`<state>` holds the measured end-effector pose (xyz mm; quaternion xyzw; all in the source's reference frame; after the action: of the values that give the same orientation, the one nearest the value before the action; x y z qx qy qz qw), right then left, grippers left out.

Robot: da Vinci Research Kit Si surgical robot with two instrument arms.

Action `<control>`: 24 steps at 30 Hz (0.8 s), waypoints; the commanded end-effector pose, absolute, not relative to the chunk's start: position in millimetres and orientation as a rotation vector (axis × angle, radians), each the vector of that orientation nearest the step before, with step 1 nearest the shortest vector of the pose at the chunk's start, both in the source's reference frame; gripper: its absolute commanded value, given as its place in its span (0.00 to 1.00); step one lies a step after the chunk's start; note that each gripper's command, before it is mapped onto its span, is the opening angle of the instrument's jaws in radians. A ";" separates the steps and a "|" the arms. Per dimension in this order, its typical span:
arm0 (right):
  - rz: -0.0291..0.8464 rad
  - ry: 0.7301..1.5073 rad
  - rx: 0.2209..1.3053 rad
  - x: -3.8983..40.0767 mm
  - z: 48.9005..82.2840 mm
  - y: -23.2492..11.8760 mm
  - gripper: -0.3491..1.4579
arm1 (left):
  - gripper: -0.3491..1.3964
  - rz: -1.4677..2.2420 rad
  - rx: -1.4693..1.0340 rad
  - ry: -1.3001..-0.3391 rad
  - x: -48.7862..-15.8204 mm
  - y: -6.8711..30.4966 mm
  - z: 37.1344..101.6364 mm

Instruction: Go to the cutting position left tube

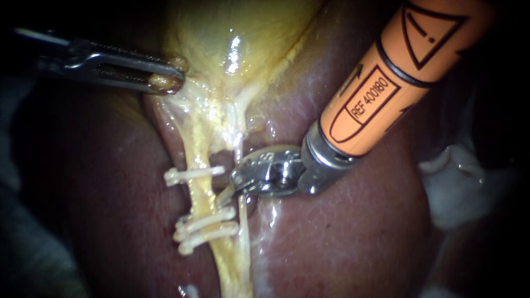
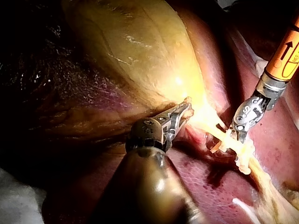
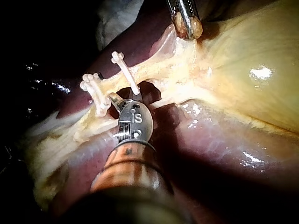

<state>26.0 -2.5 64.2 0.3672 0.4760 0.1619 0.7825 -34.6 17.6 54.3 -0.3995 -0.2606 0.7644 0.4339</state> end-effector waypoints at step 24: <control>0.331 0.965 0.767 24.9 68.2 -3.1 0.55 | 0.00 1.904 -0.995 -0.649 -34.5 17.6 54.2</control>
<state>24.9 -3.1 68.2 0.3572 0.4500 0.1551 0.8037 -34.5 17.6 54.2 -0.3995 -0.2605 0.7643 0.4340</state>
